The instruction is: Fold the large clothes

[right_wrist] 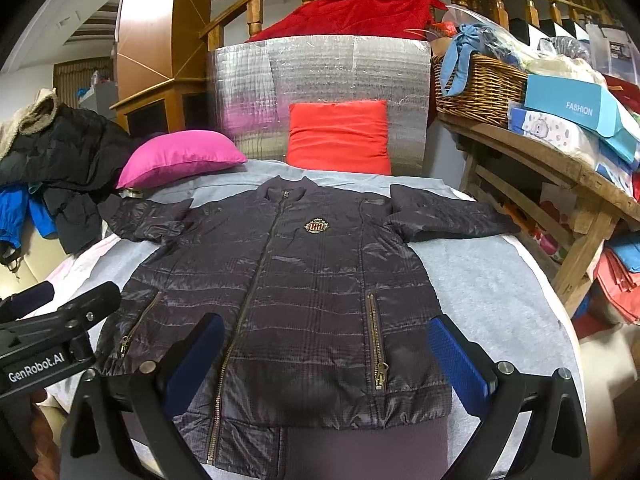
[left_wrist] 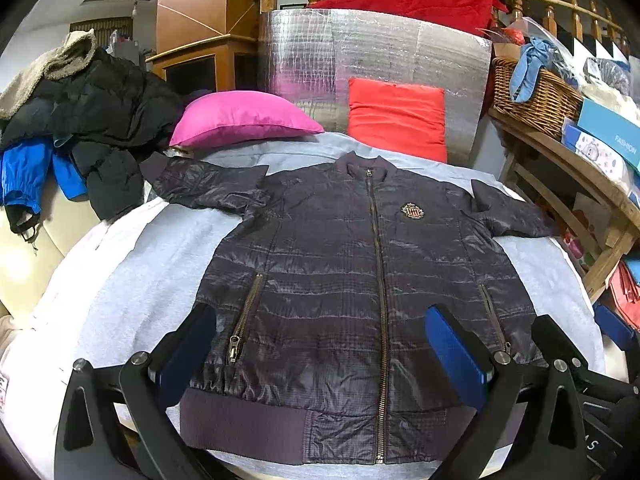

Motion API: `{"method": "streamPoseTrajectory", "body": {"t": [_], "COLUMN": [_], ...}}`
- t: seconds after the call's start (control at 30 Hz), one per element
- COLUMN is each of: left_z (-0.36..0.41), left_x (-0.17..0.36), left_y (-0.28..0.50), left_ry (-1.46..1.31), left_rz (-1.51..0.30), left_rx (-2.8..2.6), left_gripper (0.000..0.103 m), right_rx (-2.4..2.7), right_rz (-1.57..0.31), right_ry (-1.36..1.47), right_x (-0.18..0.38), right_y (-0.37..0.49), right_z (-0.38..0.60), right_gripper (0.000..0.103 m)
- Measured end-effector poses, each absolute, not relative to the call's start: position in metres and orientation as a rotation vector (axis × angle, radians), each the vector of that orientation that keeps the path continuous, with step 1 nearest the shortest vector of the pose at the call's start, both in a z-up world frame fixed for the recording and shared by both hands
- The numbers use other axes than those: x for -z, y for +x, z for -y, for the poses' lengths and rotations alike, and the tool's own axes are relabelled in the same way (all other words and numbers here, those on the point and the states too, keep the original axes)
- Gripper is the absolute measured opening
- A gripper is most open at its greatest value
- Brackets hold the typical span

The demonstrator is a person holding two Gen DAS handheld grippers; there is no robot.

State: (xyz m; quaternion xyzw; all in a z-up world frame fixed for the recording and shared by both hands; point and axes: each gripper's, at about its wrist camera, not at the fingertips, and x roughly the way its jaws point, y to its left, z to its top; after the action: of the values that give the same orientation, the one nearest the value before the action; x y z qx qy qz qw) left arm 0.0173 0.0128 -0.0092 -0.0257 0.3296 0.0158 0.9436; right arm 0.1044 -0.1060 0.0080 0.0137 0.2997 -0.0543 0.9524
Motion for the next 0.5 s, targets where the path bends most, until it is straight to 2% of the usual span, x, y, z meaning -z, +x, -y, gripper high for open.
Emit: {"method": "streamPoseTrajectory", "body": {"t": [0.5], "left_z": [-0.0117], "left_x": [0.0114], "left_y": [0.017], "left_ry": [-0.048], "left_rz": [-0.674], "left_rx": [-0.032], "left_gripper": [0.103], "right_rx": [0.119], "right_rz": [-0.611], "right_ry": [0.033], "right_x": [-0.0078], "right_y": [0.1034], "right_z": [0.1097], "right_gripper": [0.103]}}
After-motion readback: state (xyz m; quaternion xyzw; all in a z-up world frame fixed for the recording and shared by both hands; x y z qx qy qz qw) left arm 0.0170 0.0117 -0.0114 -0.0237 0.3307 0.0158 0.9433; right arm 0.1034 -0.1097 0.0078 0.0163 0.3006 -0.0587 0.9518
